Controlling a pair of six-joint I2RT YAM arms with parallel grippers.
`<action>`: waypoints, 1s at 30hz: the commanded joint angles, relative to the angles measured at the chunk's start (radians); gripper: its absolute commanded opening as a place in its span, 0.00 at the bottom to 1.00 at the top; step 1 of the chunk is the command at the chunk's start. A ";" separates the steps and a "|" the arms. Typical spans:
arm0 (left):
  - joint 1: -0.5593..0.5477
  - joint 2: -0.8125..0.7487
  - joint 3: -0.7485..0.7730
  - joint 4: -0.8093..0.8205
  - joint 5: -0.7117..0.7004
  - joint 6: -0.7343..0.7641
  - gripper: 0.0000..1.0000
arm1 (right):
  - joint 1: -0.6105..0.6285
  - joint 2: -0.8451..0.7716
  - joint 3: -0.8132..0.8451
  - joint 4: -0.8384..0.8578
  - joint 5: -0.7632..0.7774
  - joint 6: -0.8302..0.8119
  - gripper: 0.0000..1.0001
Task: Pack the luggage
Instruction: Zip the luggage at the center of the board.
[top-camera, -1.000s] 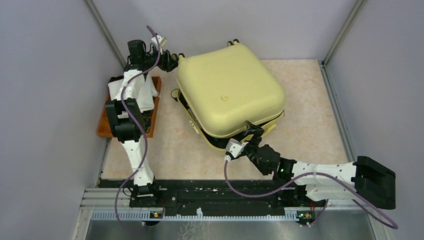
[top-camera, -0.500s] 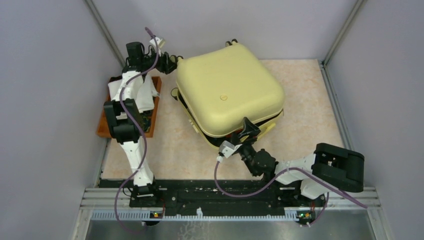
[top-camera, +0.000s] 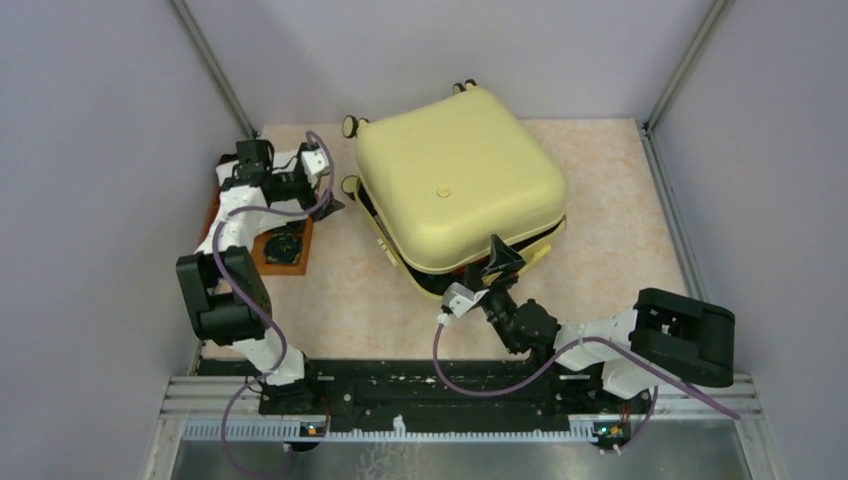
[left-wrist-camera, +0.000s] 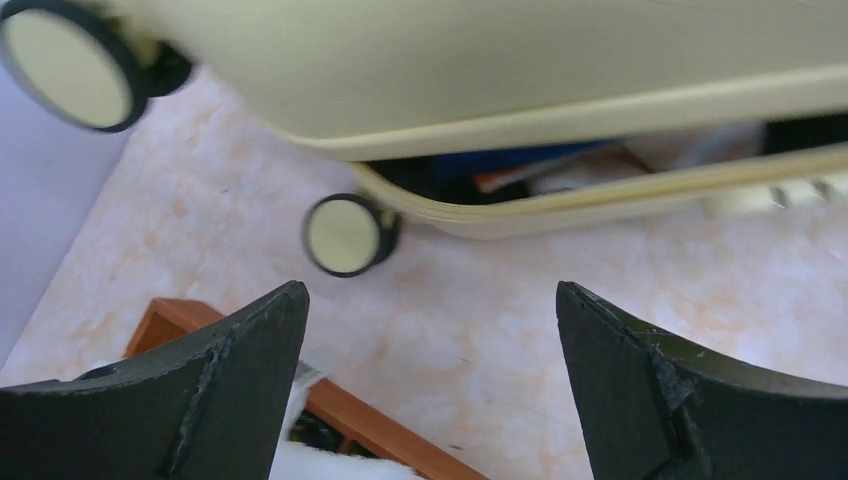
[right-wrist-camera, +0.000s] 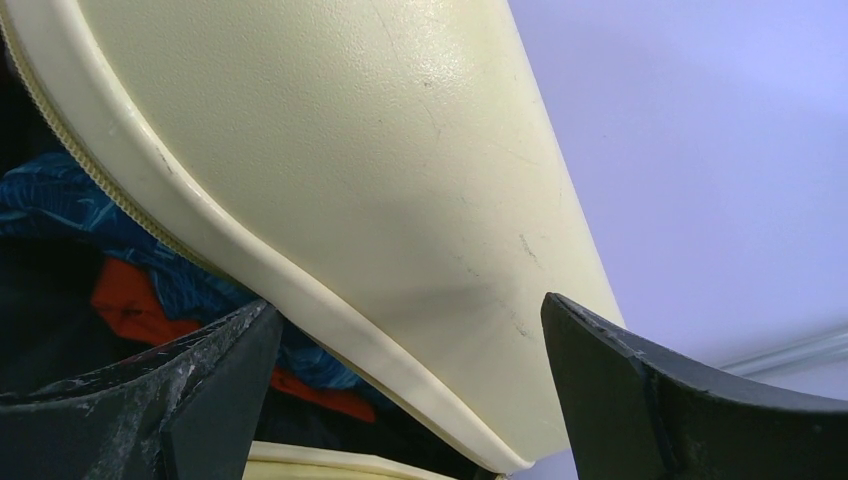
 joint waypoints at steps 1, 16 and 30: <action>-0.037 -0.220 -0.212 0.035 0.068 0.430 0.99 | -0.008 -0.057 0.037 0.153 0.018 -0.007 0.99; -0.180 -0.446 -0.455 0.229 0.098 0.926 0.99 | -0.003 -0.093 0.061 0.106 0.002 0.041 0.99; -0.380 -0.672 -0.902 0.949 0.035 0.829 0.99 | -0.001 -0.109 0.088 0.103 -0.023 0.054 0.99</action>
